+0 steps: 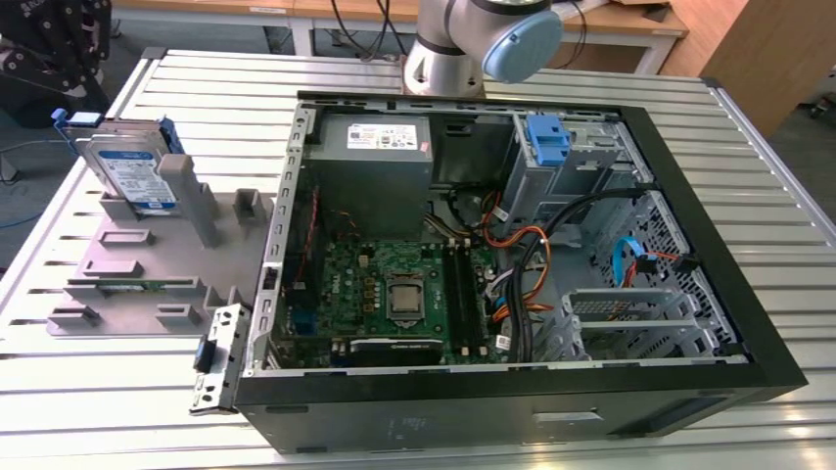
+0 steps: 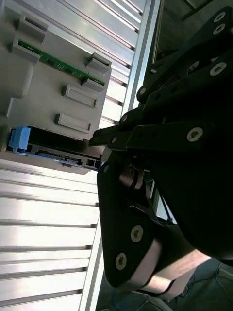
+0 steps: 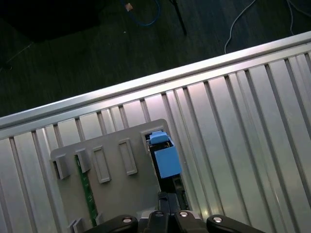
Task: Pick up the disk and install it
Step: 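Pick up the disk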
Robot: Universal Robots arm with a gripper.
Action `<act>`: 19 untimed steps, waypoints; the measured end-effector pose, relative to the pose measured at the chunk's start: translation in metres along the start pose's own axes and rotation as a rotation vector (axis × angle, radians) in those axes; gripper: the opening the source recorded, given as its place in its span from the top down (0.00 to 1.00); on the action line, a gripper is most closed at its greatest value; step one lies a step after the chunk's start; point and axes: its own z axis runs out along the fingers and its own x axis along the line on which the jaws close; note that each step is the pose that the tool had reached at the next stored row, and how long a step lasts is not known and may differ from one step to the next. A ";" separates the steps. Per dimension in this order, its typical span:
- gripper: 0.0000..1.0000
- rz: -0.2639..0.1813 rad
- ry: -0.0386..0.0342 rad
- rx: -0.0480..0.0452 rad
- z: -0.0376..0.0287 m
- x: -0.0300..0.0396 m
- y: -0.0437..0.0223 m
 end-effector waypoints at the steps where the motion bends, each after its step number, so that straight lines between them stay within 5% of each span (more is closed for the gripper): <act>1: 0.89 -0.013 0.0005 -0.0003 0.0001 0.0000 0.0000; 5: 0.89 -0.064 0.0027 -0.0021 0.0000 0.0000 0.0000; 19: 0.89 -0.067 0.0030 -0.0023 0.0000 0.0000 0.0000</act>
